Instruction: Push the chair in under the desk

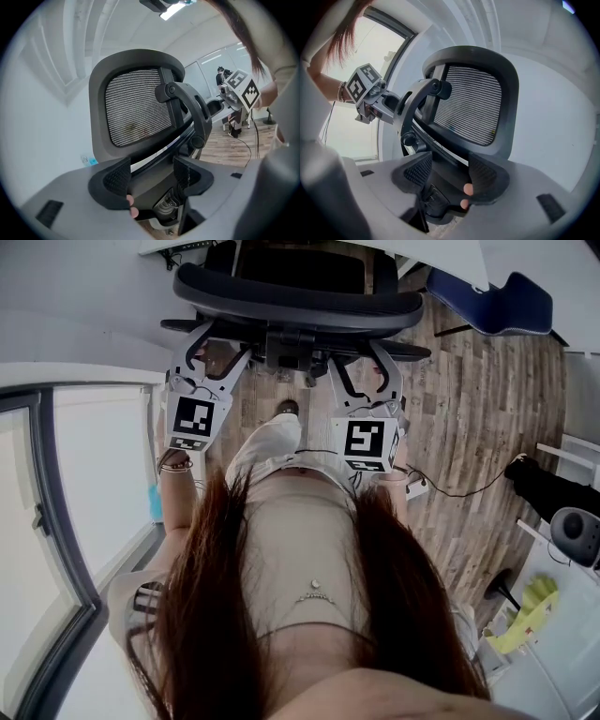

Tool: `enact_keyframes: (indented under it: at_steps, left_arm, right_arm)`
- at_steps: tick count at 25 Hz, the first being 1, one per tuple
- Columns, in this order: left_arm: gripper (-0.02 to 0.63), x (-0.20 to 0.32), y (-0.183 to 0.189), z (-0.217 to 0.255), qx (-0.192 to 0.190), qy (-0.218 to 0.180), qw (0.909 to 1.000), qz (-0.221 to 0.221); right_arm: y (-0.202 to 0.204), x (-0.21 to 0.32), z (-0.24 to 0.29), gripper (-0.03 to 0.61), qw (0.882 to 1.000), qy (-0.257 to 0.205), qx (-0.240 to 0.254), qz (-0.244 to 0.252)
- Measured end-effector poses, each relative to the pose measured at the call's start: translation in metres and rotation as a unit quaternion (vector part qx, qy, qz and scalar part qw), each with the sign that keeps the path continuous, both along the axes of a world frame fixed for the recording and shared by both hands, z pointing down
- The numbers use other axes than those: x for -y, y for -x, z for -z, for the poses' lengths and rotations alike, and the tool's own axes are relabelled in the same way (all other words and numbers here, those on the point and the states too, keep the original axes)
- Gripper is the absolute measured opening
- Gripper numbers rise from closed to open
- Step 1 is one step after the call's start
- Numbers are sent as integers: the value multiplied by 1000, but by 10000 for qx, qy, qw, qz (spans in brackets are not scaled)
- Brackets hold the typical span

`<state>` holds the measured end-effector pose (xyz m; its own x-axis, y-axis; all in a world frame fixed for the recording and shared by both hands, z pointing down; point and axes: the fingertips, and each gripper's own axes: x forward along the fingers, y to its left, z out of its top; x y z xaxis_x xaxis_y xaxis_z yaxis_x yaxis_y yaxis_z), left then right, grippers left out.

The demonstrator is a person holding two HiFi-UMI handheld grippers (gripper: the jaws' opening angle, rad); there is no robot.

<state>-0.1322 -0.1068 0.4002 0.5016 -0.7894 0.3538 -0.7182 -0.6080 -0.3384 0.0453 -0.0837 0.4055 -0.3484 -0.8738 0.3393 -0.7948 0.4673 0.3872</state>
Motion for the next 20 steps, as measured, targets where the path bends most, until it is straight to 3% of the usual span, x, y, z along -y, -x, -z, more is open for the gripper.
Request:
enact_keyframes:
  at_steps: [20]
  left_arm:
    - [279,46,4,1,-20,-81,9999,-96]
  right_arm:
    - [6,44,1,250,10000,0,6,-90]
